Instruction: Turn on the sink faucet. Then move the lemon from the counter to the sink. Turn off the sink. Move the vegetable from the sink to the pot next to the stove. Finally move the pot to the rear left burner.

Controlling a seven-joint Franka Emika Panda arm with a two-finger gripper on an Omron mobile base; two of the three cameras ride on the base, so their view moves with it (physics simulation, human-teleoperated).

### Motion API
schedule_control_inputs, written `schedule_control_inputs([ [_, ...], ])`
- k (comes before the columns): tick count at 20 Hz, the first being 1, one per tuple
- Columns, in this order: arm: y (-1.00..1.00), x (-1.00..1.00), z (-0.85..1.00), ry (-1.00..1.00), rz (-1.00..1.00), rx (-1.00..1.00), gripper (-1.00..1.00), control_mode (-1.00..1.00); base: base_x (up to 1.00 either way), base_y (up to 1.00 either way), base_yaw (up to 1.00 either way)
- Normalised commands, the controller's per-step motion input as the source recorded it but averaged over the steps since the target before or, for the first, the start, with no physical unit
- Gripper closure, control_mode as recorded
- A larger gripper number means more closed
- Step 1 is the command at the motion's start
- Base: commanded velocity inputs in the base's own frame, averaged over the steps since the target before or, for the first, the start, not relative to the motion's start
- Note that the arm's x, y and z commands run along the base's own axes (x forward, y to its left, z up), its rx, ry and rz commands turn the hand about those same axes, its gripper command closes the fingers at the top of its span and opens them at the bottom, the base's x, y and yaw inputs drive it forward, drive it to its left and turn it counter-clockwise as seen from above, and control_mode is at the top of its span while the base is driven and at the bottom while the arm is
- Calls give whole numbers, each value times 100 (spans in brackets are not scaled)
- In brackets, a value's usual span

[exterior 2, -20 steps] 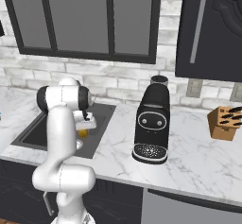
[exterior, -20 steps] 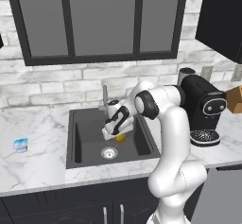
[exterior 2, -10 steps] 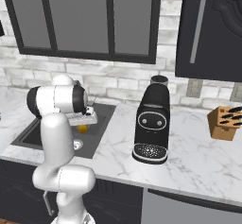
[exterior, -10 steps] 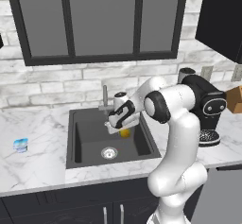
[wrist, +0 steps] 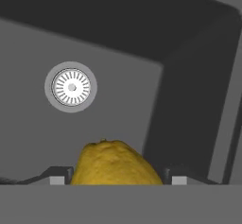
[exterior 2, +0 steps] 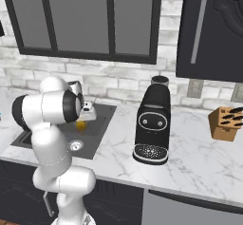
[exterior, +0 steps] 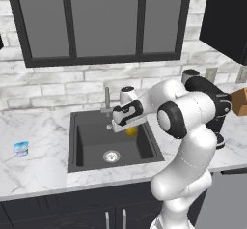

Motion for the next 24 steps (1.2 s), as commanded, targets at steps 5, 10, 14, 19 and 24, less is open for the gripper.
schedule_control_inputs([
  [5, -3, -37, 44, 0, 0, 0, 100, -100, 0, 0, 0],
  [10, 0, -8, 16, 0, 0, 0, 100, -100, 0, 0, 0],
  [14, 0, 0, 0, 0, 0, 0, 100, -100, 0, 0, 0],
  [19, 0, -9, 0, -6, 0, 0, 100, 100, -26, 0, -4],
  [24, 0, 0, 0, 0, 0, 0, 100, 100, -72, -13, -19],
])
